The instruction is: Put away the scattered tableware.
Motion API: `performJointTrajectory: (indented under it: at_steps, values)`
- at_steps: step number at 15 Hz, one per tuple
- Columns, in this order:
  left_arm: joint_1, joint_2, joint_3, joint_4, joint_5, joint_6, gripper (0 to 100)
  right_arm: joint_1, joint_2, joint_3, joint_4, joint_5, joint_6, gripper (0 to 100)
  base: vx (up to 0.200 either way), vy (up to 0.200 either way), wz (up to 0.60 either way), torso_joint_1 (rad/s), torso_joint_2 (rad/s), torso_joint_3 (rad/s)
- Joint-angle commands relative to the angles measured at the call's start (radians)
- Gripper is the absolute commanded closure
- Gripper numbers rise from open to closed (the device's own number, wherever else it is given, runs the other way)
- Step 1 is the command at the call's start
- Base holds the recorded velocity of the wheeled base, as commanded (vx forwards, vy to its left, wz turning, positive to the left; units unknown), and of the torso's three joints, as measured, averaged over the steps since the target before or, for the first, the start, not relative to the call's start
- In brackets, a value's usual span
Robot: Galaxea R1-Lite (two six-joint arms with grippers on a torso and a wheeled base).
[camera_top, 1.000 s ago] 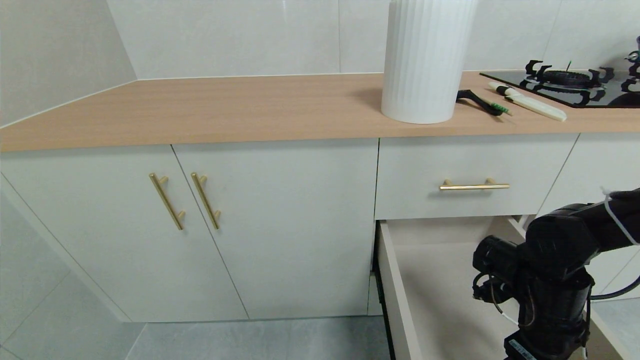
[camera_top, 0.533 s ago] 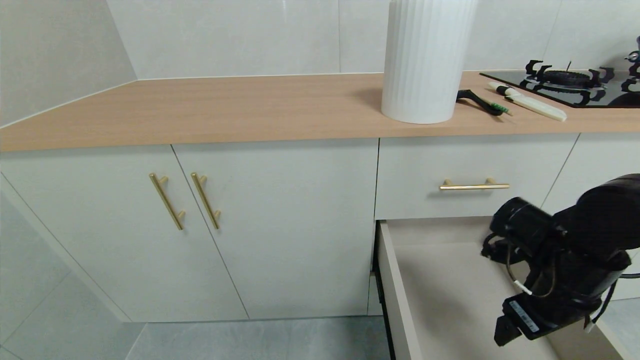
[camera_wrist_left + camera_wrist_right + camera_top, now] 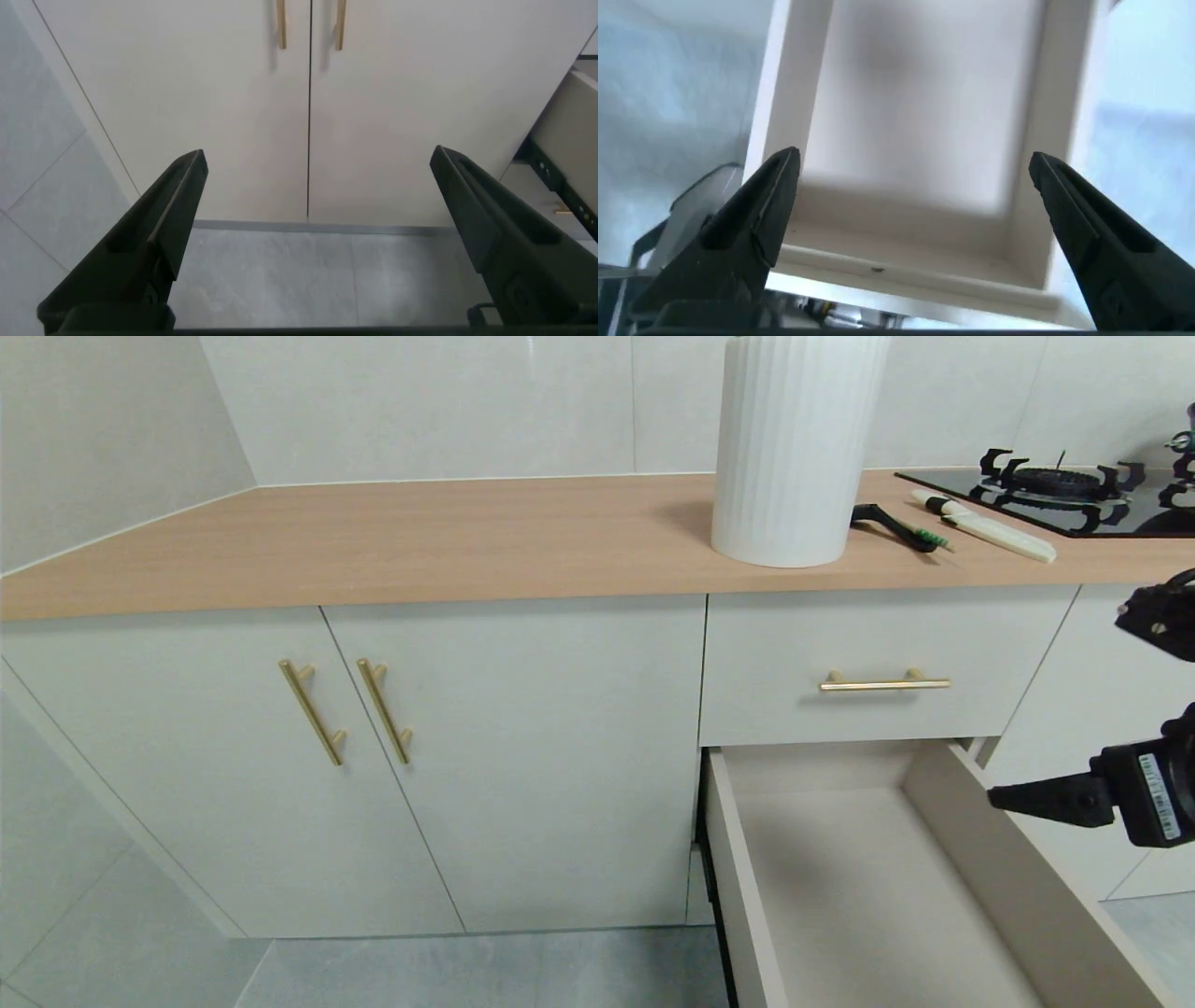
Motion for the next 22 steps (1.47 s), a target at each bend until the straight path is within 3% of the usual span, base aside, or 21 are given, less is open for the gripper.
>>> performJointTrajectory:
  at_steps: [1, 8, 19, 22]
  values:
    - [0.0, 0.0, 0.0, -0.001, 0.0, -0.001, 0, -0.011, -0.038, 0.007, -0.023, -0.001, -0.006, 0, 0.0, 0.0, 0.0, 0.0, 0.0, 0.0]
    - [0.0, 0.0, 0.0, -0.001, 0.0, -0.001, 0, -0.011, -0.047, 0.02, -0.048, -0.001, -0.012, 0, 0.0, 0.0, 0.0, 0.054, -0.13, -0.114]
    - [0.0, 0.0, 0.0, -0.001, 0.0, -0.001, 0, -0.013, -0.041, 0.016, -0.06, -0.001, -0.026, 0, 0.0, 0.0, 0.0, 0.172, -0.45, -0.26]
    - [0.0, 0.0, 0.0, -0.001, 0.0, 0.001, 0, -0.084, 0.088, -0.078, -0.18, 0.0, -0.052, 0, 0.0, 0.0, 0.0, 0.034, -0.06, -0.039]
